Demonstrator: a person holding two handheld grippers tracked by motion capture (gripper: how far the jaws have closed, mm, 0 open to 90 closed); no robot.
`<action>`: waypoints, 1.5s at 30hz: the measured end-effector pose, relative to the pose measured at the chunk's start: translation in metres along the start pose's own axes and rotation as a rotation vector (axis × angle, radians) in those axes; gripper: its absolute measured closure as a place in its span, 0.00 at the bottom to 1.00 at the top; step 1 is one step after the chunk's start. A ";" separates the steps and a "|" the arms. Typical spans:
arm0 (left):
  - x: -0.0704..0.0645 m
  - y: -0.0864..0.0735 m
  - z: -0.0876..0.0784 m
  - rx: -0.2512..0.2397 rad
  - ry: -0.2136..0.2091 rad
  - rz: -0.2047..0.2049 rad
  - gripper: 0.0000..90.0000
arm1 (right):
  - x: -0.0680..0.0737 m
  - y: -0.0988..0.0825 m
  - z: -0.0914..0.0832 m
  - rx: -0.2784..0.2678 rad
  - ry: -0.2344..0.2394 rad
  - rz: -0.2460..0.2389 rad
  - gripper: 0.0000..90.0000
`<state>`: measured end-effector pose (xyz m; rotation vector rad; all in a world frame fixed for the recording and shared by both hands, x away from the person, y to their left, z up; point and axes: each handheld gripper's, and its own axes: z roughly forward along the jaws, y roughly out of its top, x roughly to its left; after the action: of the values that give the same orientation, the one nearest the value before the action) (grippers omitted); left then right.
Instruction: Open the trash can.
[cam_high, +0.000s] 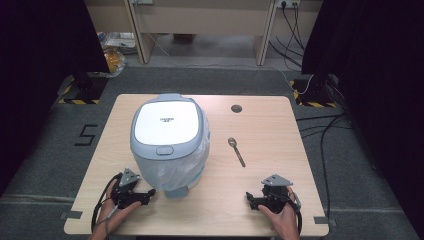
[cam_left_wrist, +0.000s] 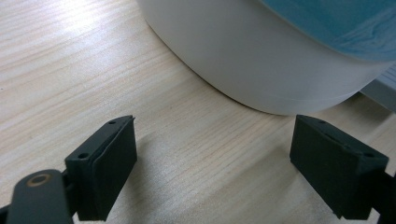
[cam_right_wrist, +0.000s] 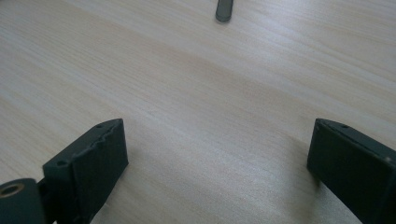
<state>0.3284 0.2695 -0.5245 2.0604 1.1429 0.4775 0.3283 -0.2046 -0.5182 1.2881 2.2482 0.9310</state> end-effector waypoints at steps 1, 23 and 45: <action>0.000 0.000 0.000 0.000 0.000 0.000 0.15 | 0.000 0.000 0.000 -0.001 0.000 0.002 0.06; -0.001 0.003 -0.010 -0.078 -0.047 -0.046 0.17 | -0.001 0.001 0.001 0.002 -0.001 0.004 0.06; -0.024 0.012 -0.005 -0.116 -0.129 -0.037 0.17 | -0.001 0.001 0.001 0.003 -0.005 0.011 0.06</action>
<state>0.3197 0.2474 -0.5116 1.9380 1.0503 0.3777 0.3300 -0.2046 -0.5182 1.3044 2.2414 0.9282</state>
